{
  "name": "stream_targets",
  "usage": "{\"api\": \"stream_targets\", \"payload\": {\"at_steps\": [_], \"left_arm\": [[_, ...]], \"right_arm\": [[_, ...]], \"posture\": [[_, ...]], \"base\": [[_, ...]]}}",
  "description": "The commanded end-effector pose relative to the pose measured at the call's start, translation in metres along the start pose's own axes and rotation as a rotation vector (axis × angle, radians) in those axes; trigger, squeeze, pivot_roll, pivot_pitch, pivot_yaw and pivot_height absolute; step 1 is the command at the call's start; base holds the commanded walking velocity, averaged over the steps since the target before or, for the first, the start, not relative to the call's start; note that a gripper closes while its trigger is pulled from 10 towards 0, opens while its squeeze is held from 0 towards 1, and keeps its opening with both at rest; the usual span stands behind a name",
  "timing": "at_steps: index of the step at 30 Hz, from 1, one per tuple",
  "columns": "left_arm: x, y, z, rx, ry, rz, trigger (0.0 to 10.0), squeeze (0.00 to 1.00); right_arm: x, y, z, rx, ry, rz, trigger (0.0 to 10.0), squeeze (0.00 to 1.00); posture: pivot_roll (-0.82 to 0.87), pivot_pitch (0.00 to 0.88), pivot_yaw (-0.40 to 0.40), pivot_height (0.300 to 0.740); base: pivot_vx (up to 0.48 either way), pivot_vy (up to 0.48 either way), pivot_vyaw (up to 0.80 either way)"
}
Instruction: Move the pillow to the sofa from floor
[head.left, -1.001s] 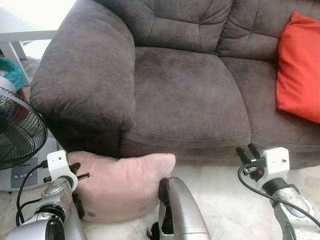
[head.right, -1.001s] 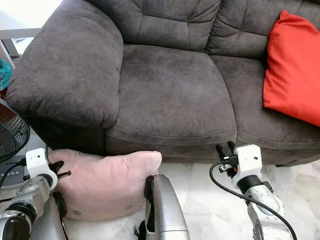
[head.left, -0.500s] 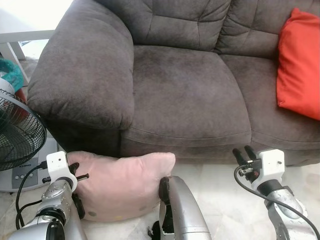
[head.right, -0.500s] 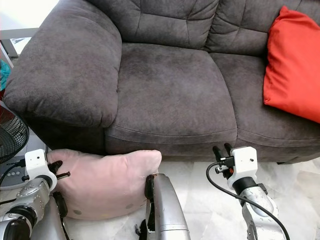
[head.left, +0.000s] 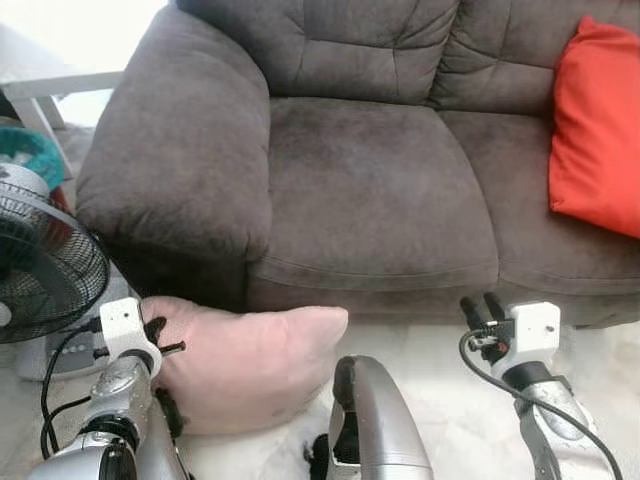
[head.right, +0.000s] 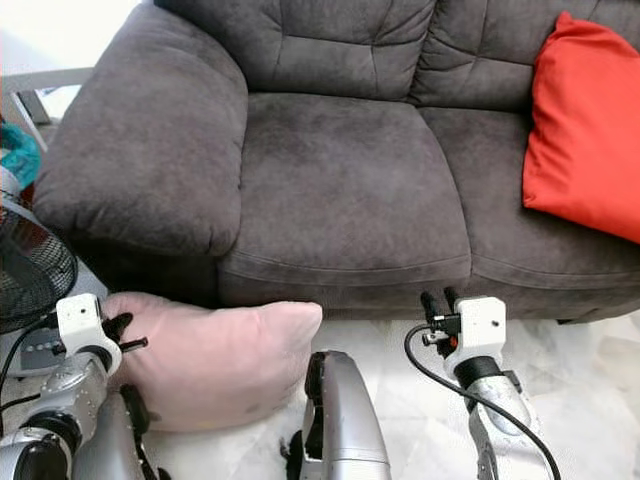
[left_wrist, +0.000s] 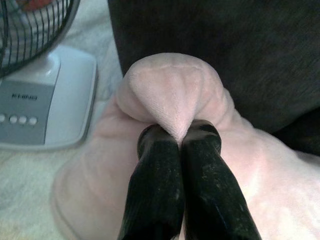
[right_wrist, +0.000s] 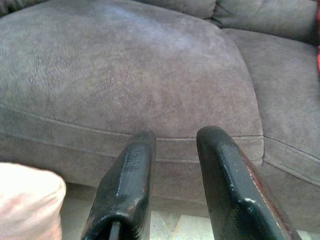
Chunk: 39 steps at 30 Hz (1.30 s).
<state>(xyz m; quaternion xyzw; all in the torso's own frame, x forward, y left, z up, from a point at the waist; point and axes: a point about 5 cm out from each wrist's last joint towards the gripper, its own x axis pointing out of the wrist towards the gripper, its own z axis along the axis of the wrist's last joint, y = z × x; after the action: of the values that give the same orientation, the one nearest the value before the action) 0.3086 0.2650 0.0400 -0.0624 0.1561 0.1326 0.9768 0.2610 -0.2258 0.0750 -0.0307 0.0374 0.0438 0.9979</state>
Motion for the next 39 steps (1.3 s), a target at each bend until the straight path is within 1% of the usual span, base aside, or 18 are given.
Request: {"api": "stream_targets", "payload": {"at_steps": [1,6,10,14,17,22,30,32,35,39], "left_arm": [[0.004,-0.009,0.016,0.001,-0.068,-0.024,10.0,0.00],[0.007,-0.013,0.023,-0.003,-0.095,-0.038,10.0,0.00],[0.007,-0.014,0.025,-0.006,-0.103,-0.038,10.0,0.00],[0.007,-0.014,0.026,-0.008,-0.110,-0.043,10.0,0.00],[0.008,-0.013,0.028,-0.015,-0.117,-0.039,10.0,0.00],[0.008,-0.013,0.030,-0.015,-0.126,-0.039,10.0,0.00],[0.008,-0.015,0.036,-0.012,-0.153,-0.044,10.0,0.00],[0.008,-0.016,0.036,-0.010,-0.160,-0.049,10.0,0.00],[0.008,-0.018,0.037,-0.006,-0.166,-0.057,10.0,0.00],[0.008,-0.027,0.039,0.024,-0.201,-0.088,10.0,0.00]], "right_arm": [[-0.002,-0.004,-0.003,0.010,0.003,-0.030,10.0,0.00],[0.000,-0.002,-0.005,0.016,-0.004,-0.050,10.0,0.00],[0.001,-0.001,-0.006,0.024,-0.007,-0.057,10.0,0.00],[0.002,0.002,-0.008,0.032,-0.008,-0.054,10.0,0.00],[0.003,0.005,-0.011,0.034,-0.002,-0.056,10.0,0.00],[0.004,0.007,-0.011,0.039,-0.004,-0.057,10.0,0.00],[0.004,0.009,-0.015,0.044,0.004,-0.061,10.0,0.00],[0.005,0.011,-0.016,0.048,0.004,-0.060,10.0,0.00],[0.005,0.013,-0.016,0.052,0.001,-0.054,10.0,0.00],[0.006,0.016,-0.016,0.060,0.001,-0.045,10.0,0.00]], "posture": [[-0.02,0.084,-0.134,0.469],[-0.01,0.071,-0.118,0.469],[0.00,0.068,-0.111,0.469],[0.01,0.071,-0.105,0.469],[0.01,0.075,-0.099,0.485],[0.01,0.076,-0.096,0.502],[0.03,0.077,-0.086,0.540],[0.03,0.078,-0.083,0.555],[0.03,0.078,-0.082,0.565],[0.03,0.079,-0.081,0.595]], "base": [[-0.311,0.000,0.00],[-0.311,0.000,0.00],[-0.313,0.000,0.00],[-0.318,0.000,0.00],[-0.319,0.000,0.00],[-0.316,0.000,0.00],[-0.312,0.000,0.00],[-0.291,0.000,0.00],[-0.267,0.000,0.00],[0.000,0.000,0.00]]}}
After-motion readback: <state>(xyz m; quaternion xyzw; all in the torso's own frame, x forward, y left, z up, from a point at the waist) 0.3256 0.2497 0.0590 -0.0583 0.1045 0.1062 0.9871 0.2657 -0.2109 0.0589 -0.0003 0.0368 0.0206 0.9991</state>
